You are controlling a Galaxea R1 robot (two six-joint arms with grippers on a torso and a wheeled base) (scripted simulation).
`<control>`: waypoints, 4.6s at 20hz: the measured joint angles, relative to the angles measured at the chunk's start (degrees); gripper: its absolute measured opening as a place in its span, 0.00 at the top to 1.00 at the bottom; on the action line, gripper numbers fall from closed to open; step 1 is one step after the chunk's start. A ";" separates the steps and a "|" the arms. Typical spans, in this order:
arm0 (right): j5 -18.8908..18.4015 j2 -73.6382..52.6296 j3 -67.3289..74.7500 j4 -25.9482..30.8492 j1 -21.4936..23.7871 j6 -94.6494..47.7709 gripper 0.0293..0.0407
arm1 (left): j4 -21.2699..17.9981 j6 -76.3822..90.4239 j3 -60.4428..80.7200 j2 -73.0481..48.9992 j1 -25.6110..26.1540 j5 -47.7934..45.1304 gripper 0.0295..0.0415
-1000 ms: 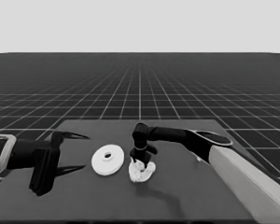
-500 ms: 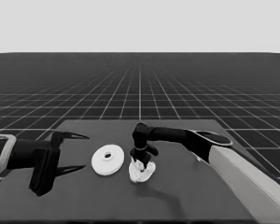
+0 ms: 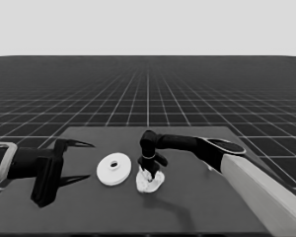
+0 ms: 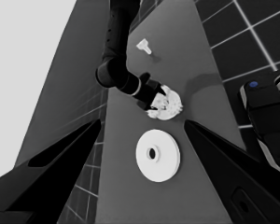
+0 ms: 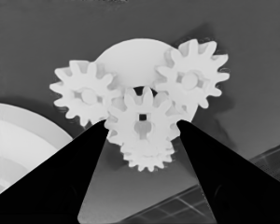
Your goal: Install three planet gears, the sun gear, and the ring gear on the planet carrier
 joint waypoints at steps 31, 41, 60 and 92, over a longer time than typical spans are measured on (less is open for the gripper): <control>0.00 0.00 0.00 -0.01 0.01 17.49 0.23 | 0.00 0.00 0.00 0.00 0.00 0.00 0.25; -2.20 -0.76 3.69 5.07 6.25 -27.48 0.17 | 0.00 0.00 0.00 0.00 0.00 0.00 0.25; 18.47 -75.49 78.72 -24.04 -14.07 -100.42 0.19 | 23.60 -56.36 -19.07 30.78 13.52 47.32 0.08; 18.51 -75.63 78.86 -24.09 -14.10 -100.53 0.19 | -12.05 -76.63 -71.95 52.11 16.37 47.27 0.56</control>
